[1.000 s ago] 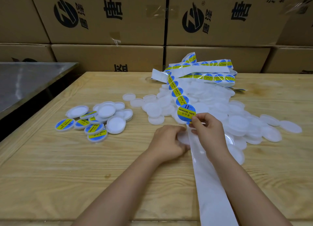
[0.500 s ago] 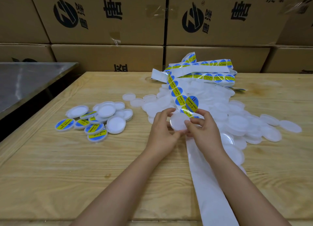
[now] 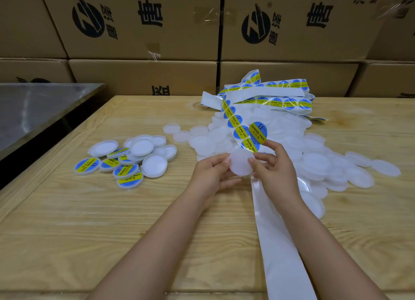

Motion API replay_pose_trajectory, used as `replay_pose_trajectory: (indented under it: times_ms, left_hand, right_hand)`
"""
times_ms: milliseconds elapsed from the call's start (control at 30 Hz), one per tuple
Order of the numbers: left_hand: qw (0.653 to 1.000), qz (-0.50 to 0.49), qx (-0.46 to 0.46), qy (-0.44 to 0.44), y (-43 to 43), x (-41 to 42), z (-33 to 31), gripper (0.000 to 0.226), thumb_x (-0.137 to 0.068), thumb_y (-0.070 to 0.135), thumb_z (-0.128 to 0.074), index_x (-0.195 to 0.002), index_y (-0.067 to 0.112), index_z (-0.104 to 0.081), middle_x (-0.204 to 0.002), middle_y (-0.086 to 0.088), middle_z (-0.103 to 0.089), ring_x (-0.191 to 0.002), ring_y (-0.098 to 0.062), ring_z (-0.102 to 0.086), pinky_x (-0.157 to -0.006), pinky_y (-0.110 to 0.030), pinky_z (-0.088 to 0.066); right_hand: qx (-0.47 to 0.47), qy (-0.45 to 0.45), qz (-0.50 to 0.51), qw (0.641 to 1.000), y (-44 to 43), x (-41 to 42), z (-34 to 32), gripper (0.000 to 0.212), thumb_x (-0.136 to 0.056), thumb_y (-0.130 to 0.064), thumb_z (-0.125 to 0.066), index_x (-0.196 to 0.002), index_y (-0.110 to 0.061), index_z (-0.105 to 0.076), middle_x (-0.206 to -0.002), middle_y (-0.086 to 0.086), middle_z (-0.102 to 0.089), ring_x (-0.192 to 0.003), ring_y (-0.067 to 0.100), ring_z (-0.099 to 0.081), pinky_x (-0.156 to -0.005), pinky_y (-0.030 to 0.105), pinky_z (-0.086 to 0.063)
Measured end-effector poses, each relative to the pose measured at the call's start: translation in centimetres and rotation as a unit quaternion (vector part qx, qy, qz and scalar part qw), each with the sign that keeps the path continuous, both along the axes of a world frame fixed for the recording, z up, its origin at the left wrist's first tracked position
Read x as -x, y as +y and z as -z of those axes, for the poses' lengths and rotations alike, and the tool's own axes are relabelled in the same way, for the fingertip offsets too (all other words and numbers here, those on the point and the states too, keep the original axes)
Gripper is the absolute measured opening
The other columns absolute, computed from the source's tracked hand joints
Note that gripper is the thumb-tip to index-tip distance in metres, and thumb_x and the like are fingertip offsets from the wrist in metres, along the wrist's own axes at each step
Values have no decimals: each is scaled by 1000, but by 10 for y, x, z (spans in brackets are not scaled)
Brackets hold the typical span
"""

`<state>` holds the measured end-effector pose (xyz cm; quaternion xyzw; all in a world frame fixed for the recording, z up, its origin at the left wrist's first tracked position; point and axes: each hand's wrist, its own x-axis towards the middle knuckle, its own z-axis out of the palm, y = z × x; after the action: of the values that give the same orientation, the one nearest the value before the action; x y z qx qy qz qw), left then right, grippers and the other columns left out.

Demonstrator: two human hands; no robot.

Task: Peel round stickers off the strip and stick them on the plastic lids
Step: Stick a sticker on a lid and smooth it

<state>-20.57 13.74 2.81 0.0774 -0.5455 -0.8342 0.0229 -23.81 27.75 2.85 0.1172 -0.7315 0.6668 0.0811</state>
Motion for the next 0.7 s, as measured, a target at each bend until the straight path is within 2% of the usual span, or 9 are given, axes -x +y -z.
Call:
replay_pose_trajectory:
  times_ms: [133, 267, 333, 400, 467, 700]
  left_hand:
    - [999, 0, -34, -6, -5, 1, 0, 16, -95, 5, -49, -101, 6, -64, -90, -10, -71, -76, -20, -71, -60, -29, -58]
    - [999, 12, -39, -3, -6, 1, 0, 17, -95, 5, -48, -99, 7, -64, -86, -6, -74, -78, -20, -72, -60, -29, -58]
    - [999, 19, -38, 2, -5, 2, 0, 17, -95, 5, -48, -100, 6, -64, -87, -7, -74, -79, -20, -72, -61, -29, -58]
    - [999, 24, -39, 5, -5, 1, 0, 16, -95, 5, -48, -100, 5, -64, -86, -7, -74, -79, -21, -72, -60, -30, -58]
    - [999, 27, -40, 7, -4, 1, 1, 15, -95, 5, -49, -99, 5, -63, -85, -7, -74, -78, -20, -72, -60, -30, -58]
    - [998, 33, -46, 10, -3, 1, 0, 15, -95, 5, -48, -101, 4, -63, -85, -8, -74, -78, -21, -72, -62, -31, -59]
  right_hand:
    - [64, -11, 30, 997, 2, 2, -6, 6, -91, -20, -60, -86, -24, -59, -86, 1, -69, -70, 9, -67, -55, 21, -51]
    - [28, -21, 17, 999, 4, 2, -6, 18, -92, -20, -58, -75, -15, -64, -75, 2, -68, -69, 4, -64, -59, 21, -53]
    - [-2, -30, 8, 1000, 4, 1, -6, 20, -91, -22, -60, -73, -13, -64, -74, 4, -68, -70, 9, -63, -65, 28, -55]
    - [-35, -34, 2, 999, 3, 0, -5, 21, -90, -23, -61, -73, -11, -64, -76, 13, -68, -68, 14, -59, -71, 41, -53]
    - [-53, -33, 0, 998, 2, 0, -5, 23, -89, -23, -62, -72, -9, -64, -81, 23, -66, -68, 16, -55, -74, 46, -52]
    - [-64, -31, 21, 997, 2, 0, -5, 25, -88, -24, -63, -72, -5, -65, -81, 24, -66, -69, 19, -54, -78, 51, -51]
